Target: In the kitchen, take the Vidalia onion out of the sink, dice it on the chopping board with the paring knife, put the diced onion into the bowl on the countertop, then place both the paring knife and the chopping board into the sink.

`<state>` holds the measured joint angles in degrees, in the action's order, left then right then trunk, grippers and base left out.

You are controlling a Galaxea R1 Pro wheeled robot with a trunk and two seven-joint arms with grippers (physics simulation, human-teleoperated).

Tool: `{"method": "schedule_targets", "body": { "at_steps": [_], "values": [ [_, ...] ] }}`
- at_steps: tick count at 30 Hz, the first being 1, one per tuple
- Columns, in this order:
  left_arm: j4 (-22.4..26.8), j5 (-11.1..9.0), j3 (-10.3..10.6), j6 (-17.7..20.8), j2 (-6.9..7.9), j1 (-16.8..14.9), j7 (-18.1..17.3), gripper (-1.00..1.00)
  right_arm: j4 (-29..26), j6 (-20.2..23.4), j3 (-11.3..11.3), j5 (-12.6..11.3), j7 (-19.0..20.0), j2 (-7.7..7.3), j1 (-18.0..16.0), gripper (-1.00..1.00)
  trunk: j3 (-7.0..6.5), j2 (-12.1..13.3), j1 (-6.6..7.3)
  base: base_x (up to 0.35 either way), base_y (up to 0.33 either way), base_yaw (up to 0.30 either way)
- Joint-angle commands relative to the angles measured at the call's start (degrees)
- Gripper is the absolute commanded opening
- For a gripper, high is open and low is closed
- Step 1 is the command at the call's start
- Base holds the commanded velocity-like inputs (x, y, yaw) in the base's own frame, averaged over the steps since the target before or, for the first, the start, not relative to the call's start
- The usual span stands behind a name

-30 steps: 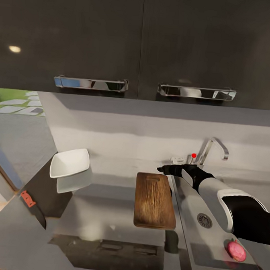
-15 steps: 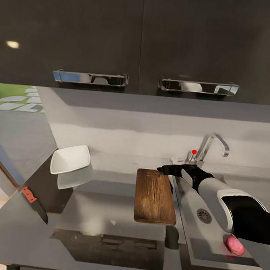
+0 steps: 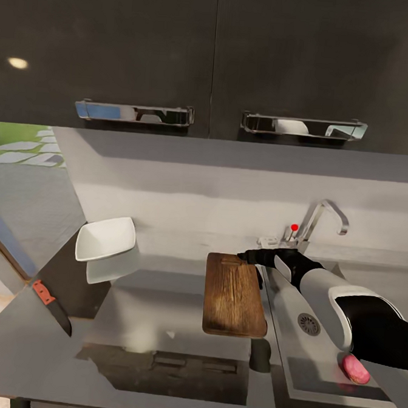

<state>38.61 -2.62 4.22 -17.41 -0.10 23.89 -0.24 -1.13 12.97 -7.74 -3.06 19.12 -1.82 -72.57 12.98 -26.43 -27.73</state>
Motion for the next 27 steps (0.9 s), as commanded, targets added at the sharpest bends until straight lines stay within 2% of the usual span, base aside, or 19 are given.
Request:
{"method": "schedule_targets", "body": {
  "at_steps": [1,27],
  "values": [
    [0.07,-0.28,0.09,-0.08,0.01,0.01,-0.02,1.00,-0.10,0.32,-0.43,-0.31,0.16,-0.03,-0.02,1.00,0.10,-0.10,-0.03,0.000,0.000,0.000],
    [0.02,-0.28,0.09,-0.08,-0.01,0.01,-0.02,1.00,-0.10,0.39,-0.44,-0.28,-0.56,-0.03,0.05,1.00,0.13,-0.10,-0.03,0.000,0.016,0.000]
  ]
}}
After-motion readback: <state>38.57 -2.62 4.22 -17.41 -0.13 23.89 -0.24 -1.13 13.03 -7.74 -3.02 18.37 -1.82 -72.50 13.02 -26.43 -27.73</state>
